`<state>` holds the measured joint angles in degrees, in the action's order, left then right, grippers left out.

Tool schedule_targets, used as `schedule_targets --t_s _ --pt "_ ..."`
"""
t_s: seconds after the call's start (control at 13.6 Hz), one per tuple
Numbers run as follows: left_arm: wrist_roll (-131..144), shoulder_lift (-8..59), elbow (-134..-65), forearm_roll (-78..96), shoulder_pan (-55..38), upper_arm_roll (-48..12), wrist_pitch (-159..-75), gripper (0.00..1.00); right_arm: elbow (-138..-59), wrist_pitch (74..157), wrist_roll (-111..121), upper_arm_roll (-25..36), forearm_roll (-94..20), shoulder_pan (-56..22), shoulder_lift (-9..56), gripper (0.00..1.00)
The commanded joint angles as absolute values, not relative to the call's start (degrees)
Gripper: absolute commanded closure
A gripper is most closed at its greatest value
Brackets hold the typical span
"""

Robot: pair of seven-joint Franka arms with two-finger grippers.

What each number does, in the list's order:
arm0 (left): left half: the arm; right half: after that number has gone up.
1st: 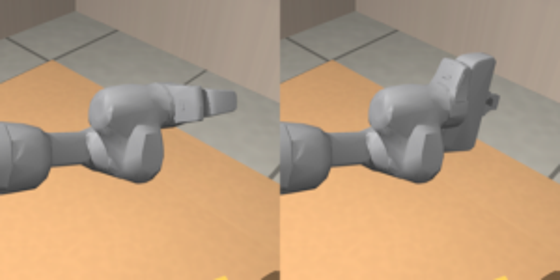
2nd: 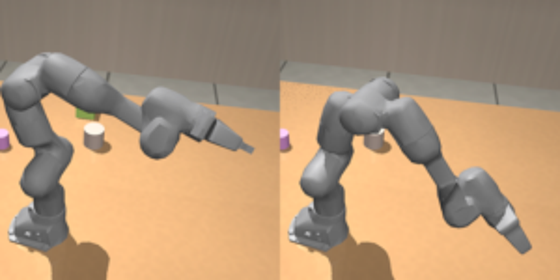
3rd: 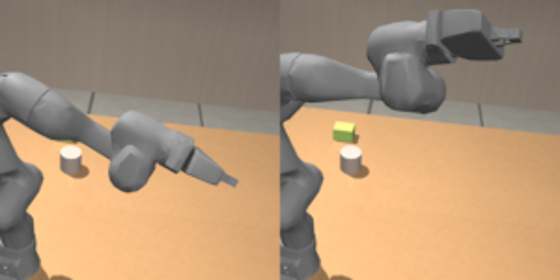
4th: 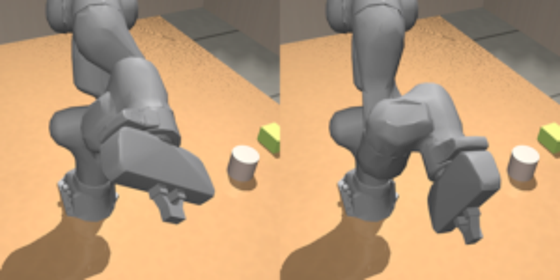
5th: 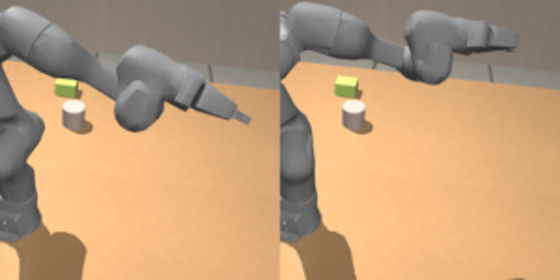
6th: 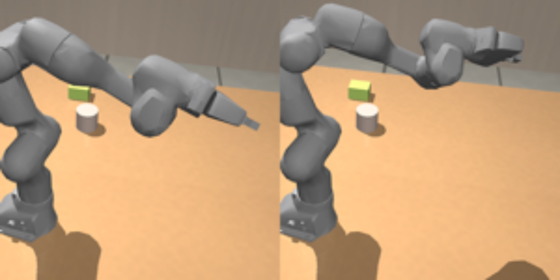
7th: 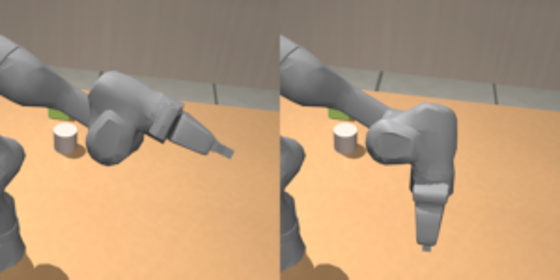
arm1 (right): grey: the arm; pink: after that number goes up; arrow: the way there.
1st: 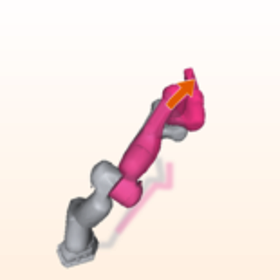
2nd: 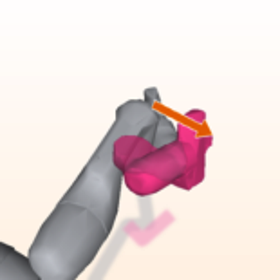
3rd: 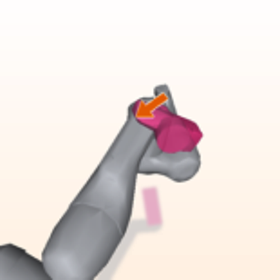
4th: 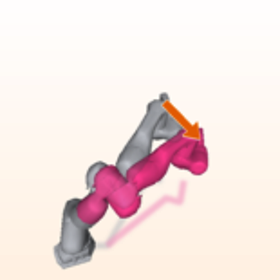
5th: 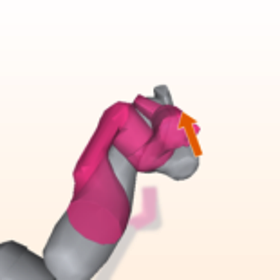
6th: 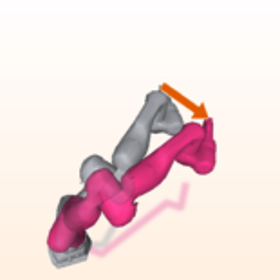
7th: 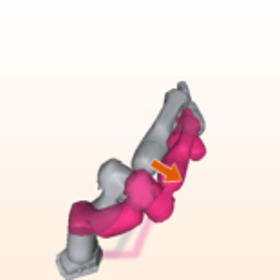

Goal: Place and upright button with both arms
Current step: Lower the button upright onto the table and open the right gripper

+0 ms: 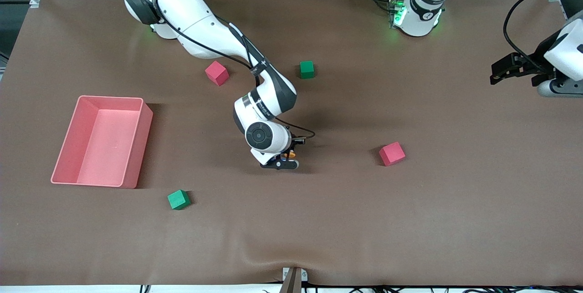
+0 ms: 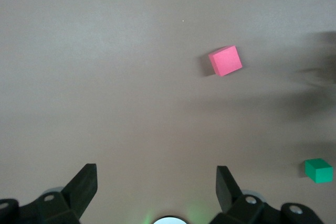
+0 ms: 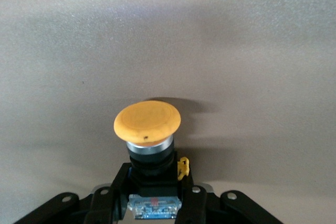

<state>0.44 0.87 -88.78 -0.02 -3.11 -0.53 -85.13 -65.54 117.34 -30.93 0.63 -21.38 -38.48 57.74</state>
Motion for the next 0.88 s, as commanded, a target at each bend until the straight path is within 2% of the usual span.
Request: schedule_targets --t_s 0.0,0.07,0.15,0.22,0.29,0.37,0.81 --pt "0.97 0.97 -88.24 0.97 -3.08 -0.70 -84.29 0.00 -62.84 115.76 -32.25 0.70 -22.94 -38.93 59.59 0.95" --pt "0.97 0.97 -88.24 1.05 -3.08 -0.70 -84.29 0.00 -62.84 115.58 -32.26 0.70 -22.94 -38.94 59.59 0.92" --pt "0.97 0.97 -88.24 0.97 -3.16 -0.70 -84.29 0.00 -62.84 115.32 -32.17 0.70 -22.94 -38.94 59.59 0.84" --pt "1.05 0.97 -88.24 0.97 -3.08 -0.70 -84.29 0.00 -62.84 115.31 -32.17 0.70 -22.94 -38.94 59.59 0.62" --pt "0.97 0.97 -88.24 0.97 -3.08 -0.70 -84.29 0.00 -62.84 115.31 -32.08 0.70 -22.77 -38.94 59.59 0.26" --pt "0.97 0.97 -88.24 0.97 -3.08 -0.70 -84.29 0.00 -63.02 115.31 -31.99 0.79 -22.24 -38.94 59.50 0.00" --pt "1.49 0.88 -88.16 0.97 -3.08 -0.70 -84.29 0.00 -63.02 114.26 -31.90 0.79 -22.15 -39.11 58.45 0.00"
